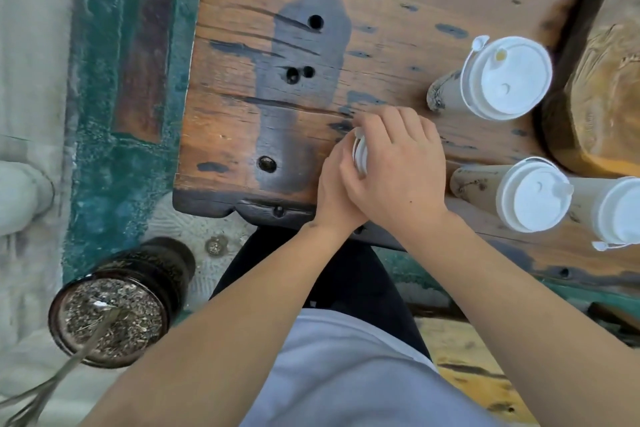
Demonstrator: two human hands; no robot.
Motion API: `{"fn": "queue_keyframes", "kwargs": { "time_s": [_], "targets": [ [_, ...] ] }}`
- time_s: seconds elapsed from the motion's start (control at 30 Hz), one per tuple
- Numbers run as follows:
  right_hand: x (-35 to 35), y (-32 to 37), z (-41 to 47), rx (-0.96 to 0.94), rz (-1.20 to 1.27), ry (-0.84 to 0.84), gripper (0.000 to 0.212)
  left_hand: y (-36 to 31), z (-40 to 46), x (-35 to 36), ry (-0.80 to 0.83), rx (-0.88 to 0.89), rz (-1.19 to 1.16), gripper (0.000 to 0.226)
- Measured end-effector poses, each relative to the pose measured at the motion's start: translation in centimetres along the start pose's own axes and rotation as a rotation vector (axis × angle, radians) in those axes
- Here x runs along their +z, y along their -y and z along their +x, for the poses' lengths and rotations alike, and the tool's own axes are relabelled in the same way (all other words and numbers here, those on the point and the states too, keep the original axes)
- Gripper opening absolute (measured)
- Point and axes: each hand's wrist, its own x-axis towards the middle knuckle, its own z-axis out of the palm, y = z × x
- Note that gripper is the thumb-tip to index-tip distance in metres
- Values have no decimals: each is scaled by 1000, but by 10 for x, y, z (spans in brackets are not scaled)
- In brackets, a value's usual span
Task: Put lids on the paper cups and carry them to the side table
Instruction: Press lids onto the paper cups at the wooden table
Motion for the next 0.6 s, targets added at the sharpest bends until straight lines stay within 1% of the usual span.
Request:
{"fn": "queue_keyframes", "kwargs": {
  "time_s": [0.07,0.13,0.2,0.27,0.33,0.37,0.4,0.47,0.5,0.6],
  "targets": [
    [1,0,0,7,-8,-3,25,4,4,2,-34,42,-7,59],
    [3,1,1,10,-21,5,26,4,6,3,-36,101,77,58],
    [5,1,1,7,-26,-2,24,5,13,4,-5,153,169,69],
    [7,1,0,0,-32,-27,24,6,13,7,-31,141,161,69],
    [9,1,0,5,-47,-47,23,15,6,13,-77,96,61,65],
    [10,1,-1,11,-58,-51,24,18,0,17,-84,87,3,72],
    [11,2,-1,18,-71,-52,24,20,-1,18,-65,84,8,77],
    [12,3,-2,38,-103,-37,24,20,3,18,-47,123,220,72],
    [12,3,-3,51,-118,-28,24,16,6,16,-45,136,274,75],
    [11,7,-3,78,-133,-21,23,2,5,9,-75,166,265,73]
  ]
}}
